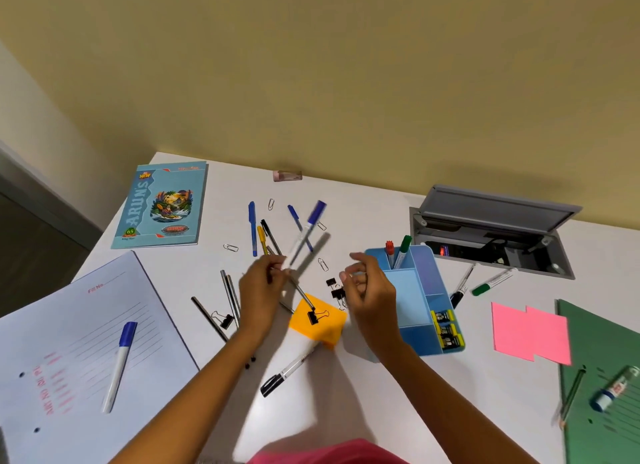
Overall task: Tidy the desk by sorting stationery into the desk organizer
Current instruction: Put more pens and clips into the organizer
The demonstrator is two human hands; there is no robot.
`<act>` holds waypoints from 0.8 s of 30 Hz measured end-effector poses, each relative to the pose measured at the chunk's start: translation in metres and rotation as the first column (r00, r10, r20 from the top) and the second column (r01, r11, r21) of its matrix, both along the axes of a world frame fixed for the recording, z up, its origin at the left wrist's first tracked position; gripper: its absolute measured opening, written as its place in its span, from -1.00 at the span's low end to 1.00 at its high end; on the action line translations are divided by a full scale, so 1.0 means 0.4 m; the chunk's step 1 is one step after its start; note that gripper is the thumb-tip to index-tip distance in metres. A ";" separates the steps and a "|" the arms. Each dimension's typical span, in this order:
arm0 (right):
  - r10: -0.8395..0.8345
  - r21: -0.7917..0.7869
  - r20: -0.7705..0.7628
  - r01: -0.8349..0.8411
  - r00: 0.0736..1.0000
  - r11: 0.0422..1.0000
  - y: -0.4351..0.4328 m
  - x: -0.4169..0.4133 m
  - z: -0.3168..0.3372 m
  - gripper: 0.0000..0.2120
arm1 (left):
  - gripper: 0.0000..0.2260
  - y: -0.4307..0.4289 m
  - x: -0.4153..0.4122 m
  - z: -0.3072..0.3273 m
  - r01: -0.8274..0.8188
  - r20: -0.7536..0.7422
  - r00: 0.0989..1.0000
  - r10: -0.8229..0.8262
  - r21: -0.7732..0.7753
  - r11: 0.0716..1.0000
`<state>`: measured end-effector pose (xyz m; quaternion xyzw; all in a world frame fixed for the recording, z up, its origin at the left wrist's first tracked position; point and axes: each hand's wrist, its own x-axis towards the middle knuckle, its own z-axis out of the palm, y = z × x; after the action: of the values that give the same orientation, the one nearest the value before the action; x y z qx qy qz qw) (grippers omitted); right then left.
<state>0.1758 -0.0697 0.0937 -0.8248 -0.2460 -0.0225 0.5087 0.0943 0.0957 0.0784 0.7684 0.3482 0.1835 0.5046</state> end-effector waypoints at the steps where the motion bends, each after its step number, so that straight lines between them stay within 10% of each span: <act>1: -0.016 0.037 -0.011 0.016 1.000 0.999 -0.002 0.005 0.006 -0.71 | -0.85 -0.037 -0.004 0.004 0.040 0.026 0.999 -0.040 -0.005 0.999; 16: -0.198 0.210 -0.155 0.228 0.968 0.951 -0.094 0.103 0.109 -0.86 | -0.69 -0.212 0.032 0.027 0.282 0.027 0.959 -0.281 -0.081 0.956; 24: -0.370 -0.006 -0.026 0.370 0.929 0.929 -0.136 0.199 0.094 -0.71 | -0.59 -0.285 0.074 0.002 0.510 -0.136 0.851 -0.507 -0.008 0.860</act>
<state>0.2555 -0.1241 0.1311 -0.8568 -0.0794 -0.1069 0.4982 0.1238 -0.0183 0.0793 0.8506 0.1629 -0.0031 0.4999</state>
